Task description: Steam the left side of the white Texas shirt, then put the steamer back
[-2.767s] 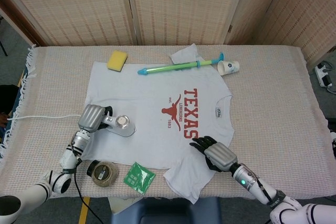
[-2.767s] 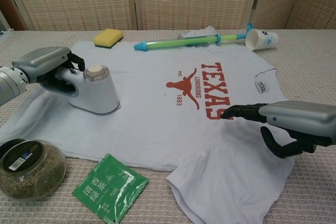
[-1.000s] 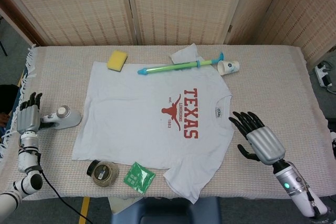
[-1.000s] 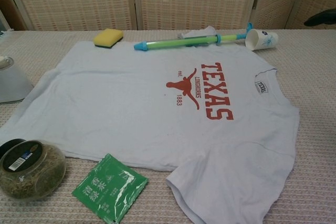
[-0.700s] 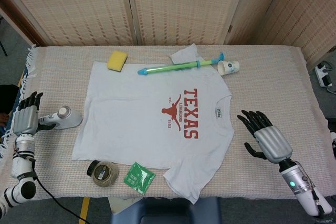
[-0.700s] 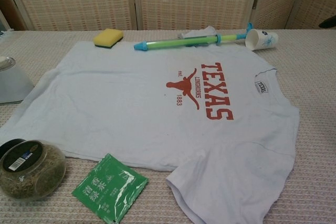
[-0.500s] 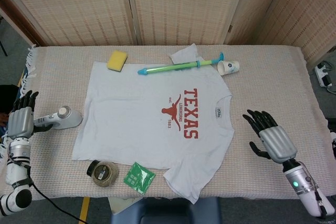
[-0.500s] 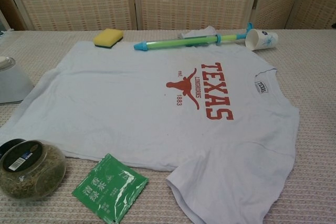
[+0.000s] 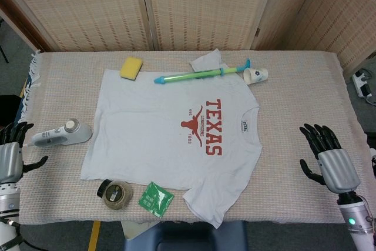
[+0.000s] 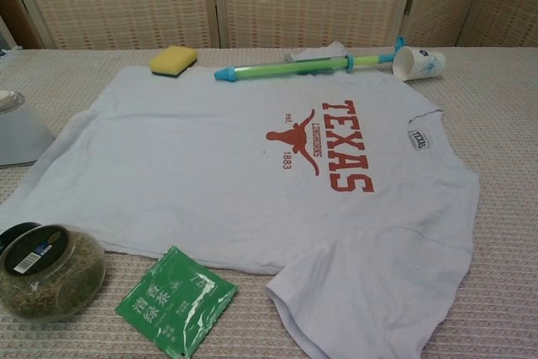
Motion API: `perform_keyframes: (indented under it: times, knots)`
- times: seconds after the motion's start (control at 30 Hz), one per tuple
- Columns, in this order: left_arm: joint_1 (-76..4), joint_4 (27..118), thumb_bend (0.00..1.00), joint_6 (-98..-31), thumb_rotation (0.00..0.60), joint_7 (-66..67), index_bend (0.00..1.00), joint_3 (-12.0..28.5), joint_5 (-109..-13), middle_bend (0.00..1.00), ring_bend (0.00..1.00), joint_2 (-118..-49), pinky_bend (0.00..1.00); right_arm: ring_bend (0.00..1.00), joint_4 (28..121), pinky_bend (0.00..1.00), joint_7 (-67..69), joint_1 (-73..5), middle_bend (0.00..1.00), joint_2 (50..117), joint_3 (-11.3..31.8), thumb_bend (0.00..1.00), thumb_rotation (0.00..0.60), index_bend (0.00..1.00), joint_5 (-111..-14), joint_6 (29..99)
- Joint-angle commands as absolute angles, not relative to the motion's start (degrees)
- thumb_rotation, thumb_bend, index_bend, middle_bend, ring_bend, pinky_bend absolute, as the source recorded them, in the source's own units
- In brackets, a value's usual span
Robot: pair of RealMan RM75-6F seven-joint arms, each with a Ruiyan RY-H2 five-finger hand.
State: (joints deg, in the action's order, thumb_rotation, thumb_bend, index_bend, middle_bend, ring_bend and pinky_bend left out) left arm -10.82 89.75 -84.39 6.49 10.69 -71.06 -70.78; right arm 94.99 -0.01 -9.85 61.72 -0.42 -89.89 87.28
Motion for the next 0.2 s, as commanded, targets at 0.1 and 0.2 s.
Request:
perform_keyframes:
  times: [0.1, 0.2]
  knots:
    - [-5.6, 96.0, 0.16, -89.4, 0.600, 8.0, 0.24, 6.5, -74.3, 0.20, 0.10, -68.0, 0.12, 0.00, 95.5, 0.03, -0.5, -6.5, 0.06, 62.1, -1.4, 0.41, 0.593, 0.00, -89.3, 89.5]
    - [-4.1, 98.3, 0.16, -90.4, 0.600, 9.1, 0.24, 4.9, -75.6, 0.21, 0.10, -66.6, 0.12, 0.00, 95.4, 0.03, -0.3, -5.8, 0.06, 62.1, -1.4, 0.41, 0.591, 0.00, -88.3, 88.7]
